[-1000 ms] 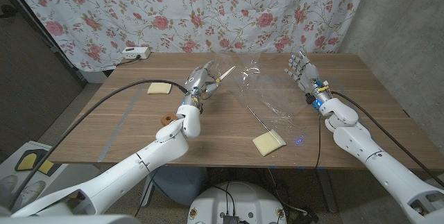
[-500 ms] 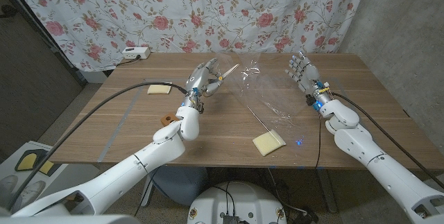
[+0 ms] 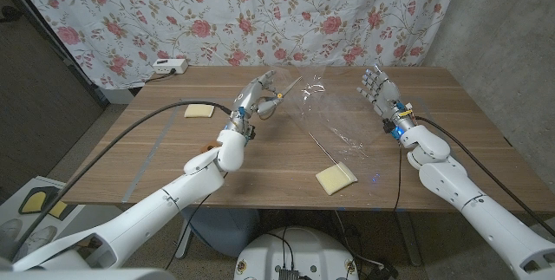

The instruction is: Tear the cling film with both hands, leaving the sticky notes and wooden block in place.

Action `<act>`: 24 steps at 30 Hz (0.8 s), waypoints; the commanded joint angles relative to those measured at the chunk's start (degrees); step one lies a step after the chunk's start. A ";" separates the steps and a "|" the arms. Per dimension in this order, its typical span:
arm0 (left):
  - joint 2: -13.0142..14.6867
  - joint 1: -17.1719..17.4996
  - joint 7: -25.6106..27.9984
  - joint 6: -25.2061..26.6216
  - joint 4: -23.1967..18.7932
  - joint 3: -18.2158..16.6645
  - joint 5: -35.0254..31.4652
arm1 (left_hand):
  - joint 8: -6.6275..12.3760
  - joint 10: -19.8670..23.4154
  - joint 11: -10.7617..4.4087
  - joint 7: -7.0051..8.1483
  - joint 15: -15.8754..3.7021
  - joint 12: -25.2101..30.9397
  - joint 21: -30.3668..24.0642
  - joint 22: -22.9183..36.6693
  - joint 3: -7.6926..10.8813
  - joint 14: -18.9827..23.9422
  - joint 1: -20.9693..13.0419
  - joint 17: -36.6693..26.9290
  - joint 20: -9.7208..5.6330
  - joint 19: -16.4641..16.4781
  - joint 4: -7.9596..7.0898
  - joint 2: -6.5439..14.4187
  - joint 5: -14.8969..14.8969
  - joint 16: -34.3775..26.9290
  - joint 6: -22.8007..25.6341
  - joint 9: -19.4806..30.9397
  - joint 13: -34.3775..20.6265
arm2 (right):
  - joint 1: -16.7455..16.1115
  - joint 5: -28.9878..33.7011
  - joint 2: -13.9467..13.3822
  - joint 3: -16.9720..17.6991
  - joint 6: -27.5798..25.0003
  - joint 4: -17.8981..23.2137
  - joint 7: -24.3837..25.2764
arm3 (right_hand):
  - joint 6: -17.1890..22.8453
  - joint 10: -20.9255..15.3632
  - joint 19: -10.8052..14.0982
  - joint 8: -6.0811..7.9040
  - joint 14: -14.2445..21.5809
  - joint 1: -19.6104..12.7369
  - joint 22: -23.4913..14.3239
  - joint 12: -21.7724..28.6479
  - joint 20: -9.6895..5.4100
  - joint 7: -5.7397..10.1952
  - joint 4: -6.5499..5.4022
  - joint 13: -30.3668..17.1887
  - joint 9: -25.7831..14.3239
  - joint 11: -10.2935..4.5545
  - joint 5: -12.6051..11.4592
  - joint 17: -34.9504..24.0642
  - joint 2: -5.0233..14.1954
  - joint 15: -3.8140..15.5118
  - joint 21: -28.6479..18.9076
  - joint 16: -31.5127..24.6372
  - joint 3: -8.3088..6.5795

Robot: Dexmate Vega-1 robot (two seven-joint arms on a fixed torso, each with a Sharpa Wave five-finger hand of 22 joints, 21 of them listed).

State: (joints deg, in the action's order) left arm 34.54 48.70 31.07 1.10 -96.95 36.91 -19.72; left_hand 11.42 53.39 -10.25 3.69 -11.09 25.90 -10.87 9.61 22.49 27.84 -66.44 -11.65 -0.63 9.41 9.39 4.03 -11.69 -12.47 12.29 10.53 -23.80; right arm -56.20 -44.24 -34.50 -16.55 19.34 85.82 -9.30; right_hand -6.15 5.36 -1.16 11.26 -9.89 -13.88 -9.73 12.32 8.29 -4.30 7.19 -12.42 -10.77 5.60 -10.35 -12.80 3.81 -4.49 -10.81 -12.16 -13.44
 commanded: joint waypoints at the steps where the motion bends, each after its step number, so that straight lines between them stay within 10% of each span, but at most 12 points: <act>1: -1.40 -0.50 -3.78 -9.57 3.30 -2.19 6.42 | -0.07 2.05 -2.43 0.24 -1.07 4.10 0.08 0.18 -0.34 -1.47 -0.34 -0.29 0.00 -0.09 -0.10 0.69 -0.02 0.28 0.28 0.26 -3.23 | -0.85 0.47 -0.41 0.00 -0.49 1.33 1.22 | -0.08 0.13 0.05 0.08 -2.22 0.12 -0.18 0.07 0.08 0.33 0.24 -0.11 -0.20 0.31 0.20 0.07 0.45 0.04 -0.21 -0.22 -0.18; 24: -3.76 -0.50 -7.09 -15.16 3.46 -3.88 9.19 | -0.14 1.88 -2.42 0.39 -1.07 4.22 0.05 0.18 -1.06 -1.70 -0.57 -0.36 0.01 -0.18 -0.15 0.97 0.07 0.26 0.46 0.27 -3.10 | -1.04 -0.75 -0.25 0.20 0.07 0.35 -0.50 | -0.11 0.14 -0.02 0.07 -2.31 0.05 -0.18 0.07 0.08 0.34 0.31 -0.11 -0.20 0.29 0.18 0.09 0.51 0.03 -0.18 -0.18 -0.24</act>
State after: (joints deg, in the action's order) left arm 31.74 48.13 25.41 -11.80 -93.11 33.83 -11.83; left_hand 11.42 53.19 -10.44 3.90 -10.87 25.90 -10.87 9.61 21.70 27.37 -66.46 -11.86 -0.63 9.41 9.24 4.33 -11.63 -12.47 12.49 10.52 -23.80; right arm -57.21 -44.05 -34.92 -16.41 18.99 86.89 -8.45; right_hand -6.15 5.36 -1.16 11.26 -9.89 -13.88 -9.73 12.32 8.28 -4.30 7.19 -12.42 -10.77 5.61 -10.35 -12.51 3.80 -4.49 -10.81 -12.16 -13.44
